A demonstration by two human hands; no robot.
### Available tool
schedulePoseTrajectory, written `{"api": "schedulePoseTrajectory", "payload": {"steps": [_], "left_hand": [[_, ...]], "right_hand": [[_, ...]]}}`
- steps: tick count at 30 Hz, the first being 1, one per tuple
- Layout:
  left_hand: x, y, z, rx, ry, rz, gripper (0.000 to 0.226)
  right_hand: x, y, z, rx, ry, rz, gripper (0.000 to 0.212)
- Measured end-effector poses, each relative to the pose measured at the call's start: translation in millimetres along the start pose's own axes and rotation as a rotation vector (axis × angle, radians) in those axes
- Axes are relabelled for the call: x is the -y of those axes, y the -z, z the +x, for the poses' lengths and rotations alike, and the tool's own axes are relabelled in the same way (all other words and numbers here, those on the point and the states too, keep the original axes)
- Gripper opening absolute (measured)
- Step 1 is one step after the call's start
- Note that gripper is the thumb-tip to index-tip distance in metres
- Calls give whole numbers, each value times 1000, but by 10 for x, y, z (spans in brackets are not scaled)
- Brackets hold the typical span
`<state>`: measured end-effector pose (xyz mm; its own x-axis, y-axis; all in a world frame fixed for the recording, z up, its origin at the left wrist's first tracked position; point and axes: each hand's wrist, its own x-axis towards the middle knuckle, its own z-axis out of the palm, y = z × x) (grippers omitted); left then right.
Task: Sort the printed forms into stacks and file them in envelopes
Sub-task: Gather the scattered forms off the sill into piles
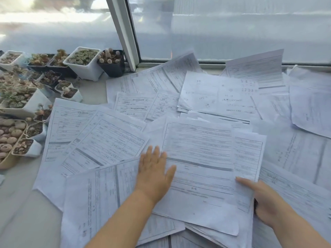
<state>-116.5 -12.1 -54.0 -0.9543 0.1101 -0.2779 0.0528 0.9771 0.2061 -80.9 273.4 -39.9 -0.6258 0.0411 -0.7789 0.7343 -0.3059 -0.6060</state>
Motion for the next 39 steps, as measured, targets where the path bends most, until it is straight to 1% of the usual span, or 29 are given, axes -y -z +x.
{"api": "schedulePoseTrajectory", "payload": {"steps": [2,4,5,6,7,8,9,11,12,13,14,16,17,19,21,22,23,25,26,27,28,29,30,32,34,36,37,39], "left_hand": [[-241,-84,24,49,-146,-12,66],[-456,-183,-34,86,-282,-73,66],[-470,-188,-70,77,-320,-106,66],[-401,-155,-84,37,-310,-131,65],[-252,-98,-87,-18,-249,-143,65],[-37,-34,-90,-63,-161,-138,70],[221,45,-93,-76,-62,-107,79],[733,253,-96,24,112,-18,98],[919,351,-100,79,163,2,104],[1040,417,-99,106,178,3,106],[1101,456,-88,123,173,0,103],[1135,497,-45,153,166,-6,90],[1136,504,-21,167,159,8,80],[1122,521,0,225,132,29,51],[1168,567,-19,290,116,-113,20],[1230,631,-46,288,126,-219,12],[1332,717,-83,240,136,-308,11],[1583,965,-166,66,176,-431,14],[1711,1108,-208,-18,221,-508,11],[1793,1214,-250,-77,278,-653,7],[1804,1275,-279,-97,333,-852,6],[1777,1260,-268,-95,373,-1013,7],[1657,1221,-254,-86,406,-1081,6],[1269,1024,-192,-44,419,-1059,4],[775,750,-109,-25,380,-1061,7],[284,476,-58,-32,337,-1025,6],[42,375,-48,-32,300,-995,9],[-291,211,-45,-31,224,-945,14]], "right_hand": [[22,-15,-17,40,-26,-8,34],[31,-23,3,32,-46,-39,32],[28,-29,18,4,-56,-58,31],[36,-29,27,-33,-60,-79,28],[52,-22,30,-65,-55,-101,25],[72,-10,25,-93,-45,-123,22],[91,18,20,-121,-27,-145,20],[115,122,10,-183,31,-196,18],[119,181,-2,-218,55,-222,17],[119,242,-13,-248,67,-239,17],[113,294,-31,-267,71,-245,18],[87,370,-68,-274,70,-235,19],[75,391,-88,-273,69,-228,19],[60,412,-113,-269,67,-219,20],[58,421,-145,-261,63,-216,24],[60,424,-162,-258,63,-214,26],[66,429,-181,-255,64,-212,28],[72,437,-217,-233,66,-204,30],[69,436,-228,-219,64,-196,30],[68,427,-242,-204,58,-188,29],[64,409,-258,-182,52,-176,27],[61,382,-278,-155,46,-159,25],[55,352,-289,-124,37,-142,24],[35,292,-296,-86,23,-123,25],[17,240,-275,-67,20,-109,24],[-4,222,-224,-48,-16,-39,25],[3,221,-206,-45,-46,13,28],[12,254,-151,-23,-97,91,43]]}}
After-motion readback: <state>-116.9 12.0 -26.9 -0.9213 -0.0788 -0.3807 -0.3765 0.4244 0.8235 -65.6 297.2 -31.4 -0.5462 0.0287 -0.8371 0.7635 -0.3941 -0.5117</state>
